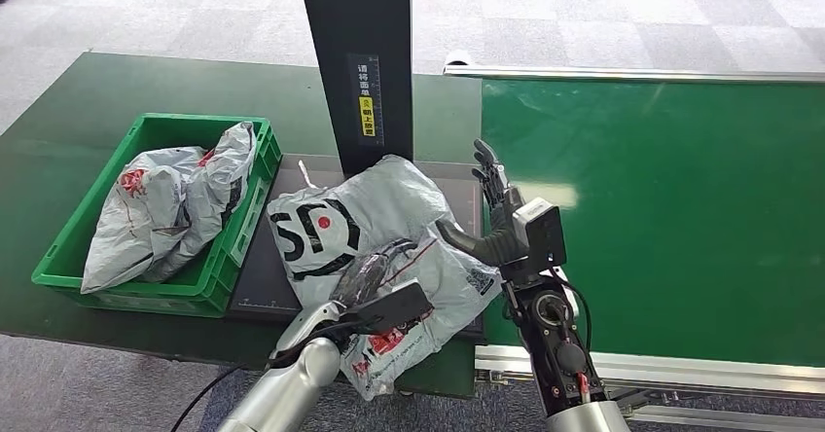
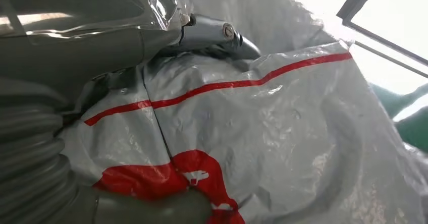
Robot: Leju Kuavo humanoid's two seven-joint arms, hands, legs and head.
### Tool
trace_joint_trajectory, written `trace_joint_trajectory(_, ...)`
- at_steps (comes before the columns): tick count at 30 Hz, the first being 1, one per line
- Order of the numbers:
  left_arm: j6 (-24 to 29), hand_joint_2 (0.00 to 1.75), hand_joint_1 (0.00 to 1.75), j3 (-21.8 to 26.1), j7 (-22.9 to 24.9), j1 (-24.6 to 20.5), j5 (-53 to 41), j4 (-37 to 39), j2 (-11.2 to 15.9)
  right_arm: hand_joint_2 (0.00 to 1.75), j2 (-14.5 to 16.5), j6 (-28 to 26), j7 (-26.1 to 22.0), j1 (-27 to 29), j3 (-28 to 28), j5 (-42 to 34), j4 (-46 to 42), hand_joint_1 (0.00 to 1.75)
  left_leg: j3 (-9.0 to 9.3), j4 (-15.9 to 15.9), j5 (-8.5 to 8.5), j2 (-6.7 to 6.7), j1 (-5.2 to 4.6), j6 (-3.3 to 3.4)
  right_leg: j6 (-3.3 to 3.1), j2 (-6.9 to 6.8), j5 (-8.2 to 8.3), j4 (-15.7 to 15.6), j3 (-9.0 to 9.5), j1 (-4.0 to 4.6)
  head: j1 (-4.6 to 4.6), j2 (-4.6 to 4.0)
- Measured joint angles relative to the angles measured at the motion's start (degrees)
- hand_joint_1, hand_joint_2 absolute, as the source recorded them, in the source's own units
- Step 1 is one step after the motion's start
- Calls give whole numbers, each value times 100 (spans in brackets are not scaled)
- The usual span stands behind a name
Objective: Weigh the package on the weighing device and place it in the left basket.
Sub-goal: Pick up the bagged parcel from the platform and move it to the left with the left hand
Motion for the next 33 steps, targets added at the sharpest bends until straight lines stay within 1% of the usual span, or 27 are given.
trace_joint_trajectory(4,170,175,175,92,-184,4,135,0,3,175,-21,8,-17,-4,0,2,18,0,0,0,1,-4,0,0,0,0,0,0,0,0,0,0)
trace_joint_trajectory(16,247,175,175,187,-276,-1,195,-3,3,175,-47,10,-20,-6,0,-1,42,0,-1,0,0,-6,0,0,0,0,0,0,0,0,0,0)
trace_joint_trajectory(17,312,175,175,198,-357,4,269,-11,2,175,-48,22,-20,-8,0,-9,51,0,-1,0,0,-6,0,0,0,0,0,0,0,0,1,0)
trace_joint_trajectory(19,538,175,175,258,-685,43,620,-76,-1,175,-51,54,-17,-32,0,-42,108,0,-1,0,0,-2,0,0,0,0,0,0,-1,0,0,0)
trace_joint_trajectory(22,831,175,175,417,-1223,150,1478,-375,-3,175,-63,90,-44,-149,0,-94,337,0,-2,0,0,1,1,0,0,1,0,1,-4,1,-1,0)
trace_joint_trajectory(27,1183,175,175,589,-1733,314,2485,-973,7,175,-75,120,-90,-317,7,-92,631,0,-5,0,0,-3,1,-1,0,0,0,1,-6,1,0,0)
trace_joint_trajectory(30,1679,175,175,627,-2133,459,2873,-1385,6,175,-75,116,-64,-370,10,-102,704,0,-7,0,-1,-3,1,-1,0,0,0,1,-8,1,1,0)
trace_joint_trajectory(33,2388,175,175,637,-2357,704,2993,-2104,17,175,-92,91,-48,-388,13,-146,751,0,-9,0,-1,-2,1,-1,0,0,-1,1,-11,1,1,0)
